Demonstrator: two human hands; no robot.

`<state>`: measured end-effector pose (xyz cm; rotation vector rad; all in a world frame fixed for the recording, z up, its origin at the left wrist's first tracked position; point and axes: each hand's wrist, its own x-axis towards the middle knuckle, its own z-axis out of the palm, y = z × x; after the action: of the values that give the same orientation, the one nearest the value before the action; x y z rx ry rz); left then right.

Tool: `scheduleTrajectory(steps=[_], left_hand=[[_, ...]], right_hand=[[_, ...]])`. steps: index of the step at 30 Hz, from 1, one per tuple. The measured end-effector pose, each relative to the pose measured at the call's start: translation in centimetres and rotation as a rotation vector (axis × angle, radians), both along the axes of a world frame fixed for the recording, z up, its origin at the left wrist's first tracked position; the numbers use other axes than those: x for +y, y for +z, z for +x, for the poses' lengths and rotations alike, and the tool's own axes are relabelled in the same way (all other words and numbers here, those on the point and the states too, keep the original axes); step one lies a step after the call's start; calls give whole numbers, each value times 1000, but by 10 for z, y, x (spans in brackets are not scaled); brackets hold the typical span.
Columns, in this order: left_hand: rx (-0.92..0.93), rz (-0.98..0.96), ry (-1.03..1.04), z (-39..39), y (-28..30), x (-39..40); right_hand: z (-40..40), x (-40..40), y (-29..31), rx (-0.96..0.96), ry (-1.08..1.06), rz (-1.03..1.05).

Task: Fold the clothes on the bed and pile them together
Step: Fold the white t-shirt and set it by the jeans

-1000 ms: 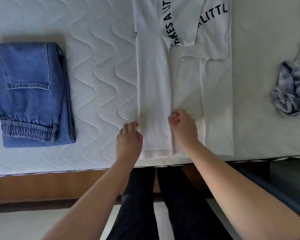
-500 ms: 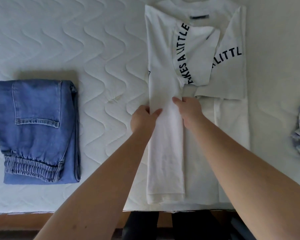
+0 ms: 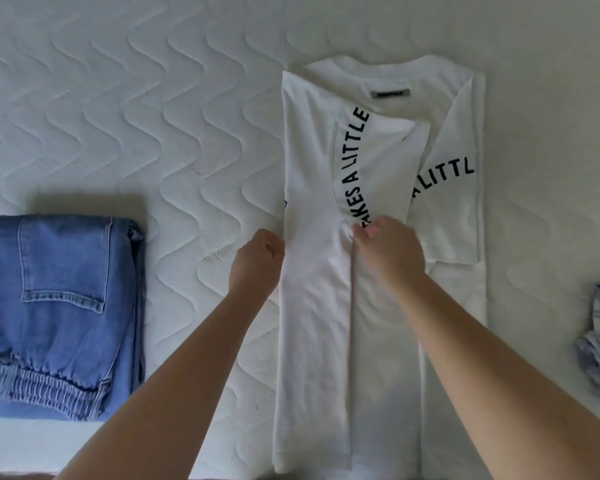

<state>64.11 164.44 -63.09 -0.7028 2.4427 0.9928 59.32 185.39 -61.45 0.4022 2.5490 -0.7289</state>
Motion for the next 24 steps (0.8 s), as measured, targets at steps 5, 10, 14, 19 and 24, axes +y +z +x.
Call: scheduleTrajectory(steps=[5, 10, 14, 19, 24], left_hand=[[284, -64, -211, -92, -4, 4], [364, -165, -444, -194, -5, -8], [263, -183, -669, -267, -2, -6], [35, -326, -887, -316, 4, 5], [48, -501, -790, -332, 4, -1]], right_hand=[[-73, 21, 4, 254, 12, -77], [-127, 38, -9, 343, 132, 114], [-166, 51, -16, 197, 246, 183], [-179, 62, -14, 75, 320, 287], [-184, 72, -2, 156, 175, 41]])
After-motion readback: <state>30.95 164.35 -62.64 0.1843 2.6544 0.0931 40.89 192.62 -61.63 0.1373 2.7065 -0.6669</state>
